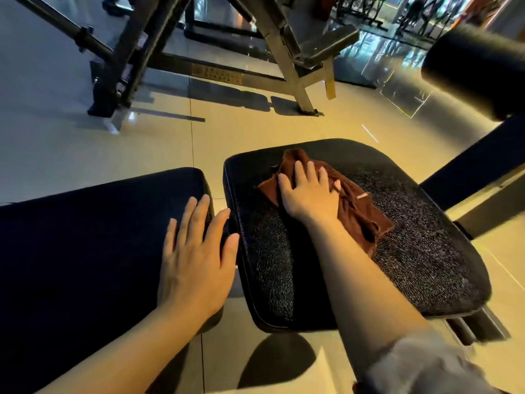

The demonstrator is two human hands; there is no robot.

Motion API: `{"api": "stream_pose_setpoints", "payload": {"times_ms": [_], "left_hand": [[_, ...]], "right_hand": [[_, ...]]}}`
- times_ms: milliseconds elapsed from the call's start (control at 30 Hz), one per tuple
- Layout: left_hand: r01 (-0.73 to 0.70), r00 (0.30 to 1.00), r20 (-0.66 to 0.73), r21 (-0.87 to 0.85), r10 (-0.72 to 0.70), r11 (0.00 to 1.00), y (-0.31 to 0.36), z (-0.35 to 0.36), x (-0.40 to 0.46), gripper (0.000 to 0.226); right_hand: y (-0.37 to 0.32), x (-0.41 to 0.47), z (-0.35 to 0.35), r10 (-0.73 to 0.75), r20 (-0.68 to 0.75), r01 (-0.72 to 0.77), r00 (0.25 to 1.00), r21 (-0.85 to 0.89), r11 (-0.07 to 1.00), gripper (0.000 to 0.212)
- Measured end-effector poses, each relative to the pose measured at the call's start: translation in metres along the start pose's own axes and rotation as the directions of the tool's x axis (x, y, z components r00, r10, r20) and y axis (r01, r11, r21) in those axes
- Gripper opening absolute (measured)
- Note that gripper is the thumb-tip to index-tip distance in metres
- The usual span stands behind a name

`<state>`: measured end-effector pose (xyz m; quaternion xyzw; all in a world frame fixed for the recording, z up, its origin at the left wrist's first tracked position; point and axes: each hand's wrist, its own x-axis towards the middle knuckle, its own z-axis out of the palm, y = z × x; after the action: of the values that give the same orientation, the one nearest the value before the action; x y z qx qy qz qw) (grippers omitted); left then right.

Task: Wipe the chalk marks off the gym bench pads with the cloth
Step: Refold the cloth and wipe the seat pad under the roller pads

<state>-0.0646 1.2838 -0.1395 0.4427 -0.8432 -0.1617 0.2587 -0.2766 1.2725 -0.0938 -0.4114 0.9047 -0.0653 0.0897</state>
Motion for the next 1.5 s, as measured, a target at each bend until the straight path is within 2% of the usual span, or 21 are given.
{"api": "stream_pose_setpoints", "payload": {"times_ms": [67,167,233,300,367,400,467,533,667,733,800,867,933,1067,1200,1267,1333,1500], "left_hand": [[-0.001,1.0,0.008,0.004,0.001,1.0,0.0,-0.001,0.0,0.064],[-0.021,0.999,0.048,0.054,0.019,0.998,-0.001,-0.002,0.001,0.064],[-0.107,0.992,0.076,0.136,0.097,0.985,0.003,-0.005,-0.001,0.06],[-0.255,0.966,0.086,0.17,0.244,0.952,0.014,-0.004,-0.007,0.057],[-0.363,0.931,0.104,0.175,0.349,0.915,0.027,0.001,-0.015,0.056],[-0.371,0.928,0.116,0.181,0.355,0.911,0.031,0.003,-0.016,0.055],[-0.311,0.947,0.147,0.183,0.287,0.933,0.032,0.006,-0.015,0.058],[-0.272,0.954,0.16,0.114,0.252,0.956,0.032,0.006,-0.015,0.06],[-0.358,0.922,0.095,-0.162,0.375,0.92,0.043,0.003,-0.016,0.054],[-0.336,0.93,0.065,-0.249,0.362,0.908,0.045,0.0,-0.013,0.054],[-0.241,0.961,0.055,-0.317,0.271,0.917,0.042,-0.001,-0.005,0.057],[-0.208,0.97,0.055,-0.317,0.237,0.925,0.038,0.002,-0.001,0.057],[-0.253,0.959,0.049,-0.286,0.278,0.924,0.038,0.005,-0.001,0.054],[-0.202,0.971,0.062,-0.305,0.231,0.931,0.049,0.012,0.002,0.056],[-0.151,0.985,0.037,-0.311,0.171,0.938,0.054,0.025,0.001,0.056],[-0.183,0.981,-0.005,-0.349,0.193,0.919,0.055,0.027,0.0,0.05],[-0.236,0.971,-0.045,-0.363,0.236,0.901,0.058,0.027,-0.001,0.047],[-0.244,0.968,-0.049,-0.386,0.244,0.89,0.057,0.028,-0.001,0.045]], "right_hand": [[0.004,0.01,-0.004,0.047,-0.006,-0.048,0.999,-0.008,0.999,0.065],[0.007,-0.032,0.004,-0.032,-0.014,0.031,0.999,-0.038,0.999,0.066],[0.016,-0.089,0.012,-0.122,-0.064,0.116,0.99,-0.093,0.989,0.074],[0.025,-0.131,0.012,-0.155,-0.063,0.147,0.986,-0.12,0.982,0.085],[0.034,-0.136,0.009,-0.146,-0.006,0.144,0.989,-0.121,0.982,0.087],[0.036,-0.128,0.008,-0.147,-0.011,0.144,0.989,-0.11,0.983,0.085],[0.041,-0.1,0.003,-0.117,-0.026,0.116,0.993,-0.045,0.992,0.075],[0.05,-0.061,-0.002,-0.051,-0.035,0.05,0.998,-0.017,0.999,0.071],[0.066,0.019,-0.012,0.044,-0.118,-0.05,0.992,-0.05,0.997,0.068],[0.066,0.028,-0.016,0.059,-0.126,-0.064,0.99,-0.036,0.997,0.066],[0.064,0.008,-0.017,0.023,-0.123,-0.024,0.992,-0.009,1.0,0.065],[0.061,-0.037,-0.012,-0.043,-0.089,0.041,0.995,-0.024,0.999,0.066],[0.063,-0.092,-0.003,-0.102,-0.09,0.093,0.991,-0.099,0.991,0.073],[0.066,-0.131,0.001,-0.068,-0.094,0.055,0.993,-0.136,0.989,0.089],[0.075,-0.102,-0.004,-0.062,-0.084,0.053,0.995,-0.104,0.993,0.078],[0.086,-0.078,-0.01,-0.039,-0.067,0.034,0.997,-0.08,0.996,0.07],[0.096,-0.047,-0.016,0.019,-0.074,-0.023,0.997,-0.054,0.998,0.069],[0.113,0.045,-0.031,0.141,-0.127,-0.151,0.982,-0.072,0.986,0.068]]}}
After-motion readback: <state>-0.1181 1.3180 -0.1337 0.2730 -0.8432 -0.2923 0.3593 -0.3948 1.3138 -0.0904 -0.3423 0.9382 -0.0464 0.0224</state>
